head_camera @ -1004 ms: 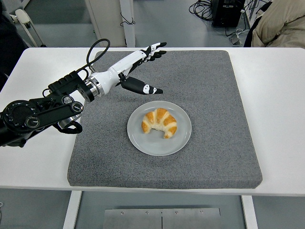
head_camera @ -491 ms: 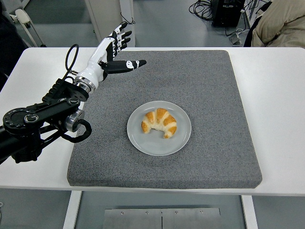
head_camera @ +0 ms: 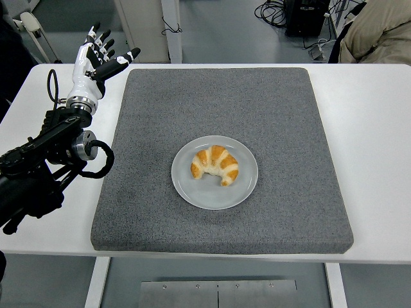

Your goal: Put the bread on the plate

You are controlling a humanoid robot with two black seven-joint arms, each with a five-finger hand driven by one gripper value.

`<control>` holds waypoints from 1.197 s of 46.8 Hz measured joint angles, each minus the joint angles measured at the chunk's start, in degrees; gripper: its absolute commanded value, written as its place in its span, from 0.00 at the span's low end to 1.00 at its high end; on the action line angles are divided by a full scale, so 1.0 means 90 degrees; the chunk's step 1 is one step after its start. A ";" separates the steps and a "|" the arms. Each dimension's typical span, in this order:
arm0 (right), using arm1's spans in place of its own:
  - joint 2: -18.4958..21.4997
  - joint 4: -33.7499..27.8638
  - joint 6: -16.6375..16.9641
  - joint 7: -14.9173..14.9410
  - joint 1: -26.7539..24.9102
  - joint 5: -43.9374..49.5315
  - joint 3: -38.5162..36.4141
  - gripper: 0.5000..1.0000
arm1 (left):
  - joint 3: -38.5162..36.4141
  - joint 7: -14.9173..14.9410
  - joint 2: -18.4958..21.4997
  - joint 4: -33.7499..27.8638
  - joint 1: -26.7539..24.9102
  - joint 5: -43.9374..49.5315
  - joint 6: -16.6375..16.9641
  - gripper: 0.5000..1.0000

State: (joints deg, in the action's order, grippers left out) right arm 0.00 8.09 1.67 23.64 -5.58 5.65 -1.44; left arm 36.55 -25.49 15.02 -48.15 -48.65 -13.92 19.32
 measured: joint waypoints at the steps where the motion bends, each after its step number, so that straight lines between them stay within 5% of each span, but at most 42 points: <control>1: 0.0000 0.0000 0.0000 0.0000 -0.0001 0.0000 -0.0001 1.00 | 0.0069 -0.0001 -0.0025 0.0060 0.0017 0.0012 -0.0049 0.94; 21: 0.0000 -0.0001 0.0000 0.0000 -0.0002 -0.0003 0.0001 1.00 | 0.0773 -0.0032 -0.0558 0.1480 -0.0042 0.0372 -0.0975 0.94; 31: 0.0002 0.0076 0.0020 0.0000 0.0095 -0.0003 -0.0025 1.00 | 0.0773 -0.0388 -0.0686 0.1897 -0.0076 0.0424 -0.1143 0.94; 43: 0.0001 0.0031 0.0024 0.0000 0.0123 -0.0003 -0.0022 1.00 | 0.0707 -0.0364 -0.0956 0.2853 -0.0592 0.0785 -0.1885 0.94; 56: 0.0001 0.0034 0.0018 0.0000 0.0120 -0.0003 -0.0013 1.00 | 0.0754 -0.0318 -0.0994 0.2958 -0.0667 0.0954 -0.2361 0.94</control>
State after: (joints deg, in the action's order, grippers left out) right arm 0.00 8.39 1.84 23.64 -4.50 5.63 -1.55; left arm 43.33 -28.35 6.07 -21.53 -54.65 -5.34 -1.93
